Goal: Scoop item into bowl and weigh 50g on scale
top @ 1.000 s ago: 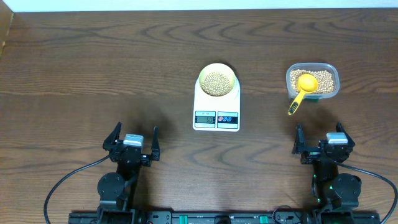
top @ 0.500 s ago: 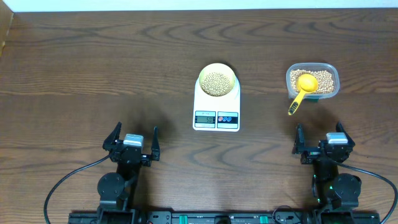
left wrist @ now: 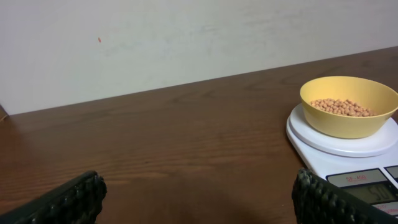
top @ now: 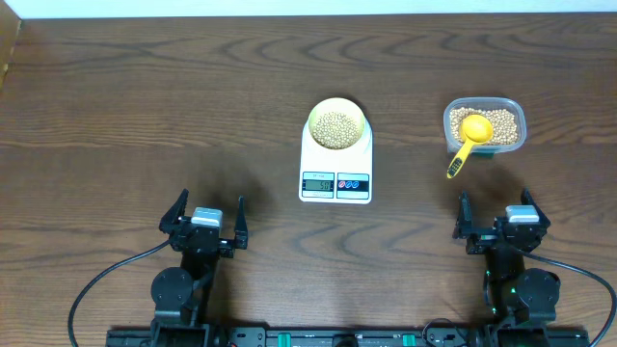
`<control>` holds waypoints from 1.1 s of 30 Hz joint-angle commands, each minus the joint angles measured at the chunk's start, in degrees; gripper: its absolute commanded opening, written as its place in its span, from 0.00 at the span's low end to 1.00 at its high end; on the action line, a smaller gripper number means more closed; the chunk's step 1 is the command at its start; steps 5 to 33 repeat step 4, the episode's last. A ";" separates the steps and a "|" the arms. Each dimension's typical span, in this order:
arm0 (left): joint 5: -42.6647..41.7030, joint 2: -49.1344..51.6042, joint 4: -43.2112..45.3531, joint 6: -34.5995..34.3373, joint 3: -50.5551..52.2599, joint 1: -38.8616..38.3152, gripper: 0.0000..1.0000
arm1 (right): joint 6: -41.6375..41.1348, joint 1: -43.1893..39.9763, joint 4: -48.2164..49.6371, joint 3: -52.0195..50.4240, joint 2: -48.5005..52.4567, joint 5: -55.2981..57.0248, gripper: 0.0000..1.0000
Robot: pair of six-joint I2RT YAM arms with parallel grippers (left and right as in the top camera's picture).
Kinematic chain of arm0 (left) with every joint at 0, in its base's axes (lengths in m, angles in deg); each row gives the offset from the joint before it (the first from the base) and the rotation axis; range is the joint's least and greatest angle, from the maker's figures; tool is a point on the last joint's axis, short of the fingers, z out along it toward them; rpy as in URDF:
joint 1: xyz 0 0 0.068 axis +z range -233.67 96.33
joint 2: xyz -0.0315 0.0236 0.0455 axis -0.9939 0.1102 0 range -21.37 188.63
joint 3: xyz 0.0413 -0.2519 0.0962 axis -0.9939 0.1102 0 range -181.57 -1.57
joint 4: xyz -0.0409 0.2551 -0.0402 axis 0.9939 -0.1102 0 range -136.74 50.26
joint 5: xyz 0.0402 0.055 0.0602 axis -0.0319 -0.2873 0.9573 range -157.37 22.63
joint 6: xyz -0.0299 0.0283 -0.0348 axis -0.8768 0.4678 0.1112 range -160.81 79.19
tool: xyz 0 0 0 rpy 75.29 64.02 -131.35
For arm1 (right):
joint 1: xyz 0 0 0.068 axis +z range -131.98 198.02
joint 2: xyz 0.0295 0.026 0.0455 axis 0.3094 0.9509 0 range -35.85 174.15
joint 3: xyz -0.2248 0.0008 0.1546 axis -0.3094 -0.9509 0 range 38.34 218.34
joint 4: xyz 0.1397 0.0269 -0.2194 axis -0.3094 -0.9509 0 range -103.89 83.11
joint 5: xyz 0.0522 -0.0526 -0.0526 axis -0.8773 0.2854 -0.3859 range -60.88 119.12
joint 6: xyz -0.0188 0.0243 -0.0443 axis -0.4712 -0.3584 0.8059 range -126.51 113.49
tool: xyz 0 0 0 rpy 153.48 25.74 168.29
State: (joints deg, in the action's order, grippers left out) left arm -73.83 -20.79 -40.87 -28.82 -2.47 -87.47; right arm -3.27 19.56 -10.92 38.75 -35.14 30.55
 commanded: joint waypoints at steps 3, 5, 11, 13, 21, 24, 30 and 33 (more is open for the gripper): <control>-0.48 -0.31 -2.47 -0.31 0.68 0.35 0.98 | 0.68 0.48 -0.24 -0.09 -0.17 -0.13 0.99; -0.48 -0.31 -2.47 -0.31 0.68 0.35 0.98 | 0.68 0.48 -0.24 -0.09 -0.17 -0.13 0.99; -0.48 -0.31 -2.47 -0.31 0.68 0.35 0.98 | 0.68 0.48 -0.24 -0.09 -0.17 -0.13 0.99; -0.48 -0.31 -2.47 -0.31 0.68 0.35 0.98 | 0.68 0.48 -0.24 -0.09 -0.17 -0.13 0.99; -0.48 -0.31 -2.47 -0.31 0.68 0.35 0.98 | 0.68 0.48 -0.24 -0.09 -0.17 -0.13 0.99; -0.48 -0.31 -2.47 -0.31 0.68 0.35 0.98 | 0.68 0.48 -0.24 -0.09 -0.17 -0.13 0.99; -0.48 -0.31 -2.47 -0.31 0.68 0.35 0.98 | 0.68 0.48 -0.24 -0.09 -0.17 -0.13 0.99; -0.48 -0.31 -2.47 -0.31 0.68 0.35 0.98 | 0.68 0.48 -0.24 -0.09 -0.17 -0.13 0.99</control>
